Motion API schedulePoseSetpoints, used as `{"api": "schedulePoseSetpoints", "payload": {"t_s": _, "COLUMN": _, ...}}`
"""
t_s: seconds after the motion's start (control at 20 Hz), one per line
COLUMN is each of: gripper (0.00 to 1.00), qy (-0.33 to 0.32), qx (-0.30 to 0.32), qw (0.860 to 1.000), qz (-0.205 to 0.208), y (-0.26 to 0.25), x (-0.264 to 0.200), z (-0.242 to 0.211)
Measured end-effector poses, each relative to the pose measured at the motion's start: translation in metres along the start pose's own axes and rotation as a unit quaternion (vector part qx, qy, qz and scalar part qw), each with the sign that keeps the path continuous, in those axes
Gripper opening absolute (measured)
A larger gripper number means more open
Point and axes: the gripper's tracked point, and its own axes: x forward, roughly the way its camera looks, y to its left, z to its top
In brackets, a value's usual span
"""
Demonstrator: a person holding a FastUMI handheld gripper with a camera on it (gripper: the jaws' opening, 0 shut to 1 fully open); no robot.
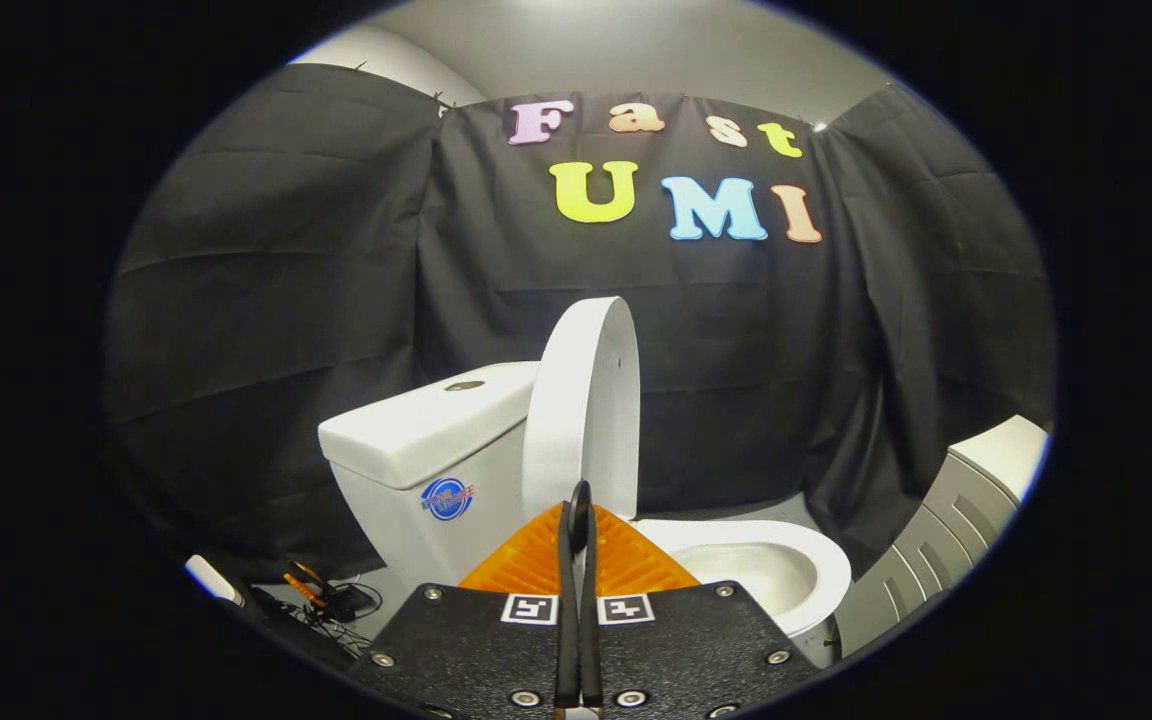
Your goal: Open the toilet lid.
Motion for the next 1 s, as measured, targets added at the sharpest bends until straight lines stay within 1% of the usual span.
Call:
{"api": "schedulePoseSetpoints", "payload": {"t_s": 0.5, "gripper": 0.0, "qy": -0.002, "qx": -0.007, "qw": 1.0, "qz": 0.02, "y": 0.024, "x": 0.01, "z": 0.0}}
{"api": "schedulePoseSetpoints", "payload": {"t_s": 0.85, "gripper": 0.0, "qy": 0.0, "qx": -0.027, "qw": 0.999, "qz": 0.028, "y": 0.042, "x": 0.017, "z": -0.002}}
{"api": "schedulePoseSetpoints", "payload": {"t_s": 1.0, "gripper": 0.0, "qy": -0.002, "qx": -0.021, "qw": 0.999, "qz": 0.036, "y": 0.048, "x": 0.019, "z": -0.003}}
